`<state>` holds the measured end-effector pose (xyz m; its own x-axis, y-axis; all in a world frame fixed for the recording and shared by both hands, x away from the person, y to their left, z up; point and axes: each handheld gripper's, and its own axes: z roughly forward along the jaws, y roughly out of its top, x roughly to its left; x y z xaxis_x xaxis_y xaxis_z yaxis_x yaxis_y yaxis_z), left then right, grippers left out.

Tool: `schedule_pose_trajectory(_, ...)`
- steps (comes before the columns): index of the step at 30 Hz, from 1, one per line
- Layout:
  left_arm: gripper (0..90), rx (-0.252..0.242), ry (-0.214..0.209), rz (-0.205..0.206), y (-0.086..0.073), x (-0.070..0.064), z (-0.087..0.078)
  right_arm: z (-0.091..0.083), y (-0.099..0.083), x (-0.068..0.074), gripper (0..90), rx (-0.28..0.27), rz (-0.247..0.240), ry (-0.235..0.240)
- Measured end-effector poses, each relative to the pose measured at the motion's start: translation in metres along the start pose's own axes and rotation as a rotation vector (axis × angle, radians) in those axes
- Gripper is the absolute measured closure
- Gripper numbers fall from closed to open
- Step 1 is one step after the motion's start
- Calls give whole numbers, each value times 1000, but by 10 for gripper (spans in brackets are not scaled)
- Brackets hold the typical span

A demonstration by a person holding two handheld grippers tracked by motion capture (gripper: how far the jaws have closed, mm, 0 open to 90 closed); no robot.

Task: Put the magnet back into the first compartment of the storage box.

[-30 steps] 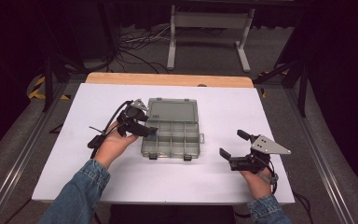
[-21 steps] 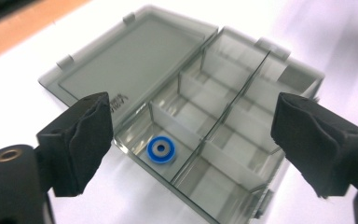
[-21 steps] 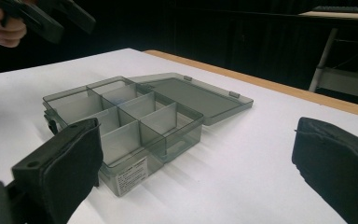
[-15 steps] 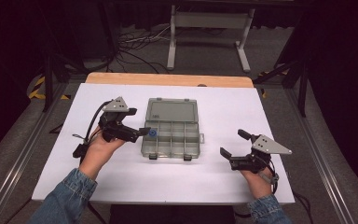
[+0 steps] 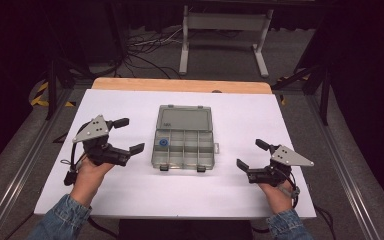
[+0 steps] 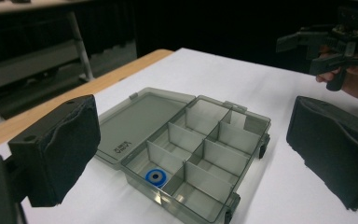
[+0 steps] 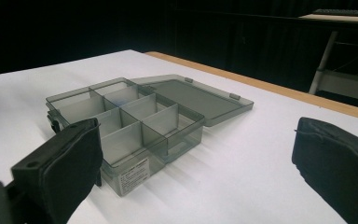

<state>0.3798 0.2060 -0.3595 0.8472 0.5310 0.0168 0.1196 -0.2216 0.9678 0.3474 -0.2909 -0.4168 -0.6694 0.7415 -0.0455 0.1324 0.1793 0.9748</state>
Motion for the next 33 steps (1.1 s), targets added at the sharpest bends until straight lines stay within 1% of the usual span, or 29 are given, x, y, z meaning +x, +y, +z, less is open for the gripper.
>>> schedule_pose_trajectory(2,36,-21,-1,-15,-6,0,-7,0,0,0,23,-4,2,3)
schedule_pose_trajectory(3,36,-28,-3,-16,-8,0,-10,-1,0,0,23,-5,1,3)
schedule_pose_trajectory(7,37,-68,30,-3,-22,-3,-24,-1,0,1,23,-9,-8,7)
schedule_pose_trajectory(10,37,-98,43,-15,-33,-3,-33,-1,0,2,22,-11,-12,10)
schedule_pose_trajectory(11,37,-105,48,-11,-37,-2,-36,-1,0,2,22,-11,-14,12)
schedule_pose_trajectory(13,37,-121,52,-9,-47,-1,-42,-1,0,2,22,-12,-17,16)
schedule_pose_trajectory(14,37,-121,52,-9,-47,-1,-42,-1,0,3,22,-14,-18,17)
schedule_pose_trajectory(15,37,-132,61,-8,-54,1,-49,-2,0,3,21,-14,-19,16)
schedule_pose_trajectory(16,37,-132,61,-8,-54,1,-49,-2,0,3,20,-16,-21,14)
schedule_pose_trajectory(17,37,-146,68,-14,-63,4,-56,-3,0,3,20,-17,-25,12)
schedule_pose_trajectory(18,38,-146,68,-14,-63,4,-56,-3,0,3,20,-17,-25,12)
schedule_pose_trajectory(19,38,-151,81,-18,-68,6,-59,-4,0,3,20,-24,-28,15)
schedule_pose_trajectory(20,38,-145,94,-19,-75,8,-62,-5,0,3,20,-26,-36,15)
schedule_pose_trajectory(22,37,-138,96,-17,-77,10,-63,-5,0,3,20,-26,-35,16)
schedule_pose_trajectory(23,37,-132,106,-23,-82,11,-65,-5,-1,3,20,-25,-35,18)
schedule_pose_trajectory(27,37,-100,134,-11,-93,14,-67,-6,-2,4,20,-21,-38,21)
schedule_pose_trajectory(29,36,-90,127,-37,-98,15,-67,-5,-2,4,20,-24,-36,23)
schedule_pose_trajectory(30,36,-95,132,-38,-98,16,-66,-5,-2,4,19,-22,-37,20)
schedule_pose_trajectory(32,36,-94,122,-54,-98,17,-66,-5,-2,5,19,-20,-42,20)
schedule_pose_trajectory(33,36,-94,122,-54,-98,17,-66,-5,-2,5,19,-19,-43,20)
